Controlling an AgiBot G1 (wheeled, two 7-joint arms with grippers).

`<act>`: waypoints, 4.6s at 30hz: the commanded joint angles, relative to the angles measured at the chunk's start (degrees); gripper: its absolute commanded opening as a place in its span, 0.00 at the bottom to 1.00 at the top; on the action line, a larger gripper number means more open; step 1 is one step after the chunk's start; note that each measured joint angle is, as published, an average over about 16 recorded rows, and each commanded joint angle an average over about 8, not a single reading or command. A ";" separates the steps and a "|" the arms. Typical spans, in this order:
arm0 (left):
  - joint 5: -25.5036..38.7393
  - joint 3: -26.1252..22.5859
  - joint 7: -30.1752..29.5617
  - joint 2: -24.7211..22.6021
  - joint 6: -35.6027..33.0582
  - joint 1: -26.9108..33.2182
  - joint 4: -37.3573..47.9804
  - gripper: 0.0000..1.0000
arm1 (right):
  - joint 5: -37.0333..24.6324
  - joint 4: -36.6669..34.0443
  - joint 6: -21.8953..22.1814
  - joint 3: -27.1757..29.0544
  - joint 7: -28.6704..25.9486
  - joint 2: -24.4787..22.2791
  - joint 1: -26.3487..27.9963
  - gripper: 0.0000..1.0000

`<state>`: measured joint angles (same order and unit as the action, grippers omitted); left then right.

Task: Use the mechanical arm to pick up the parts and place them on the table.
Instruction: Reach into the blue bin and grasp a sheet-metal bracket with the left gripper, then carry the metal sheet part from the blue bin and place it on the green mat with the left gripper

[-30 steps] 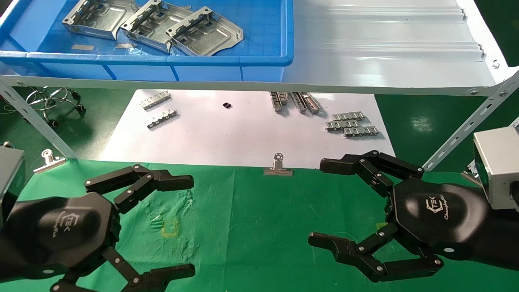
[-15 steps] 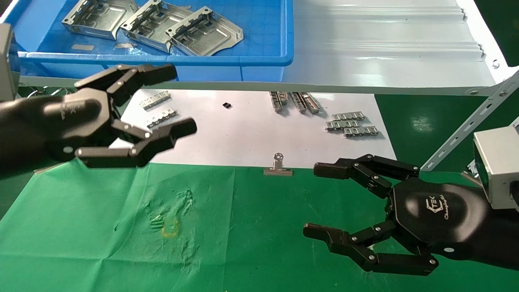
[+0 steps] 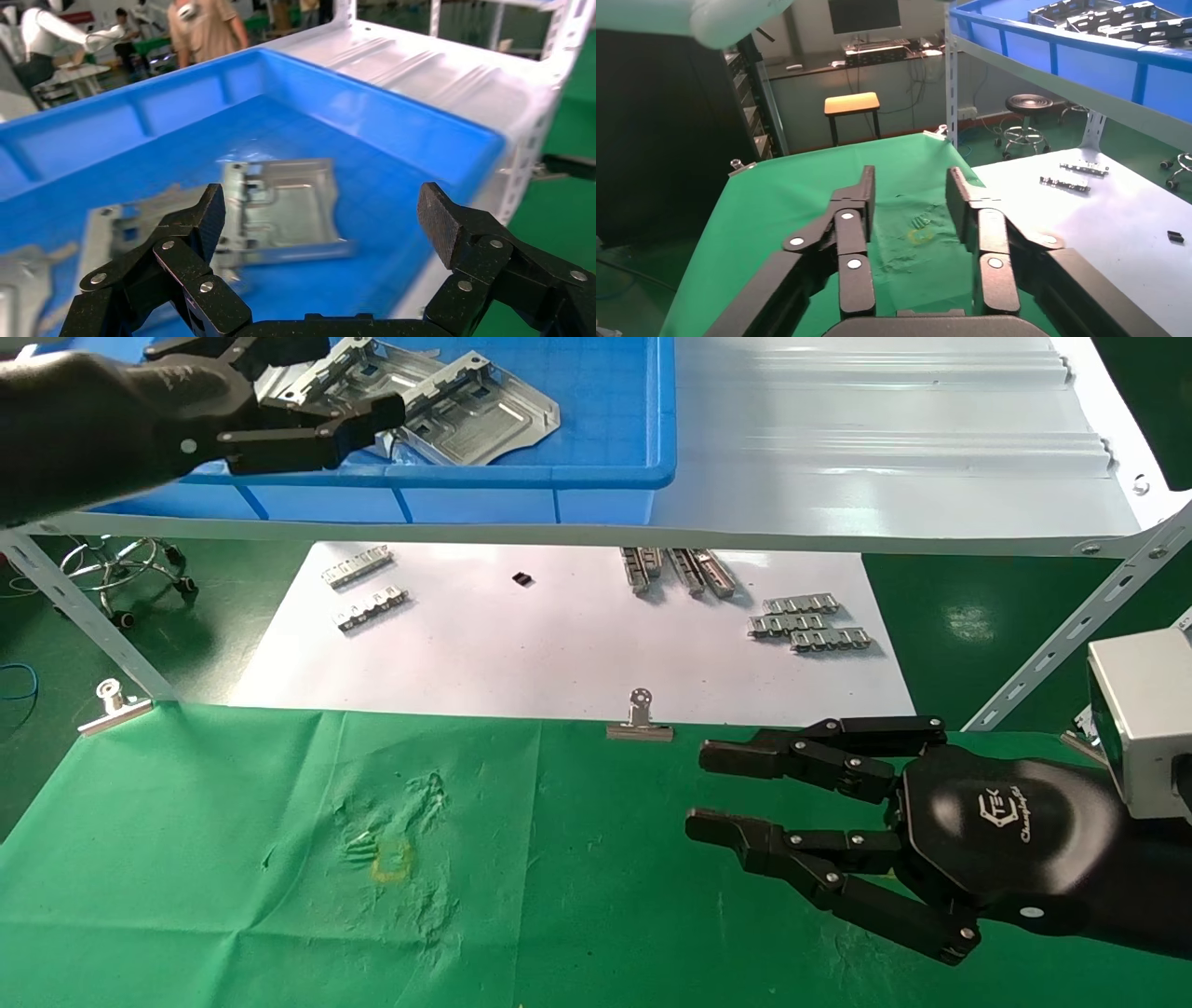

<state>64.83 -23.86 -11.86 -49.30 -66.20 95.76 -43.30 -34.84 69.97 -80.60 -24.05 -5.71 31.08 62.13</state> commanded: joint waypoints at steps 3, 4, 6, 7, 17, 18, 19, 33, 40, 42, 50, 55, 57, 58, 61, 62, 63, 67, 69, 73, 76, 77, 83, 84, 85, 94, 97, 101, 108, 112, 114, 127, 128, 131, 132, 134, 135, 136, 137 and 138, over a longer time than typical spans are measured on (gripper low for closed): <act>5.56 -2.81 0.25 -2.64 1.27 7.10 7.45 1.00 | 0.00 0.00 0.00 0.00 0.00 0.00 0.00 0.00; 6.66 -3.41 0.45 -3.36 1.37 8.70 9.51 1.00 | 0.00 0.00 0.00 0.00 0.00 0.00 0.00 0.00; 8.54 -4.46 0.98 -4.69 1.54 11.62 13.49 1.00 | 0.00 0.00 0.00 0.00 0.00 0.00 0.00 0.00; 9.41 -4.95 1.29 -5.32 1.64 12.93 15.41 1.00 | 0.00 0.00 0.00 0.00 0.00 0.00 0.00 0.00; 15.15 -8.19 4.16 -10.13 4.75 20.78 30.87 0.14 | 0.00 0.00 0.00 0.00 0.00 0.00 0.00 0.00; 15.36 -8.29 4.50 -10.47 5.14 21.13 31.92 0.07 | 0.00 0.00 0.00 0.00 0.00 0.00 0.00 0.00; 15.50 -8.36 4.86 -10.77 5.52 21.40 32.84 0.02 | 0.00 0.00 0.00 0.00 0.00 0.00 0.00 0.00; 15.97 -8.51 7.76 -13.72 10.60 22.93 40.69 0.00 | 0.00 0.00 0.00 0.00 0.00 0.00 0.00 0.00; 15.78 -8.33 8.38 -14.84 14.03 22.77 42.15 0.00 | 0.00 0.00 0.00 0.00 0.00 0.00 0.00 0.00; 15.75 -8.31 8.48 -15.10 15.03 22.67 42.43 0.00 | 0.00 0.00 0.00 0.00 0.00 0.00 0.00 0.00; 15.48 -8.10 8.62 -15.90 19.37 22.33 43.13 0.00 | 0.00 0.00 0.00 0.00 0.00 0.00 0.00 0.00; 15.19 -7.90 8.63 -16.14 20.59 22.05 43.26 0.00 | 0.00 0.00 0.00 0.00 0.00 0.00 0.00 0.00; 15.10 -7.84 8.65 -16.17 20.62 21.96 43.26 0.00 | 0.00 0.00 0.00 0.00 0.00 0.00 0.00 0.00; 15.07 -7.82 8.65 -16.17 20.57 21.93 43.26 0.00 | 0.00 0.00 0.00 0.00 0.00 0.00 0.00 0.00; 14.99 -7.76 8.67 -16.10 20.23 21.90 43.22 0.00 | 0.00 0.00 0.00 0.00 0.00 0.00 0.00 0.00; 14.94 -7.73 8.67 -16.05 20.07 21.92 43.21 0.00 | 0.00 0.00 0.00 0.00 0.00 0.00 0.00 0.00; 14.86 -7.67 8.66 -15.97 19.85 21.96 43.17 0.00 | 0.00 0.00 0.00 0.00 0.00 0.00 0.00 0.00; 14.13 -7.16 8.70 -15.29 18.36 22.34 42.79 0.00 | 0.00 0.00 0.00 0.00 0.00 0.00 0.00 0.00; 13.51 -6.73 8.90 -14.70 17.08 22.61 42.41 0.00 | 0.00 0.00 0.00 0.00 0.00 0.00 0.00 0.00; 12.03 -5.74 10.07 -12.98 12.92 23.13 41.21 0.00 | 0.00 0.00 0.00 0.00 0.00 0.00 0.00 0.00; 10.71 -4.88 11.81 -11.25 7.79 23.33 39.92 0.00 | 0.00 0.00 0.00 0.00 0.00 0.00 0.00 0.00; 10.25 -4.60 12.60 -10.61 5.68 23.33 39.41 0.00 | 0.00 0.00 0.00 0.00 0.00 0.00 0.00 0.00; 6.92 -2.76 19.81 -6.18 -11.11 22.46 35.89 0.00 | 0.00 0.00 0.00 0.00 0.00 0.00 0.00 0.00; 6.39 -2.51 21.26 -5.53 -14.02 22.18 35.39 0.00 | 0.00 0.00 0.00 0.00 0.00 0.00 0.00 0.00; 5.89 -2.28 22.66 -4.93 -16.74 21.89 34.94 0.00 | 0.00 0.00 0.00 0.00 0.00 0.00 0.00 0.00; 4.69 -4.77 32.20 -0.77 -25.57 17.34 27.10 0.00 | 0.00 0.00 0.00 0.00 0.00 0.00 0.00 0.00; 3.41 -7.31 33.82 1.37 -25.80 14.21 21.33 0.00 | 0.00 0.00 0.00 0.00 0.00 0.00 0.00 0.00; -0.64 -11.08 34.69 4.98 -25.79 9.46 12.90 0.00 | 0.00 0.00 0.00 0.00 0.00 0.00 0.00 0.00; -5.69 -19.18 33.59 8.93 -25.35 2.69 3.85 0.00 | 0.00 0.00 0.00 0.00 0.00 0.00 0.00 0.00; -5.61 -24.49 32.65 9.20 -25.16 0.81 1.93 0.00 | 0.00 0.00 0.00 0.00 0.00 0.00 0.00 0.00; -5.22 -26.68 32.62 9.22 -24.79 0.39 1.64 0.00 | 0.00 0.00 0.00 0.00 0.00 0.00 0.00 0.00; 1.15 -31.37 37.17 6.72 -17.96 -0.78 6.67 0.00 | 0.00 0.00 0.00 0.00 0.00 0.00 0.00 0.00; 1.39 -31.42 37.30 6.48 -17.30 -0.97 7.01 0.00 | 0.00 0.00 0.00 0.00 0.00 0.00 0.00 0.00; 1.87 -31.52 37.73 5.84 -15.48 -1.62 7.79 0.00 | 0.00 0.00 0.00 0.00 0.00 0.00 0.00 0.00; 1.95 -31.52 37.90 5.67 -14.95 -1.84 7.99 0.00 | 0.00 0.00 0.00 0.00 0.00 0.00 0.00 0.00; 2.07 -31.51 38.31 5.36 -14.10 -2.25 8.26 0.00 | 0.00 0.00 0.00 0.00 0.00 0.00 0.00 0.00; 2.11 -31.51 38.56 5.23 -13.73 -2.45 8.37 0.00 | 0.00 0.00 0.00 0.00 0.00 0.00 0.00 0.00; 2.13 -31.49 38.80 5.12 -13.43 -2.64 8.48 0.00 | 0.00 0.00 0.00 0.00 0.00 0.00 0.00 0.00; 2.16 -31.48 39.05 5.02 -13.11 -2.81 8.60 0.02 | 0.00 0.00 0.00 0.00 0.00 0.00 0.00 0.00; 2.18 -31.45 39.28 4.91 -12.77 -2.98 8.75 0.10 | 0.00 0.00 0.00 0.00 0.00 0.00 0.00 0.00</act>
<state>66.95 -55.30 27.31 -44.35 -79.12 92.84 -34.42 -34.84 69.97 -80.60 -24.05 -5.71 31.08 62.13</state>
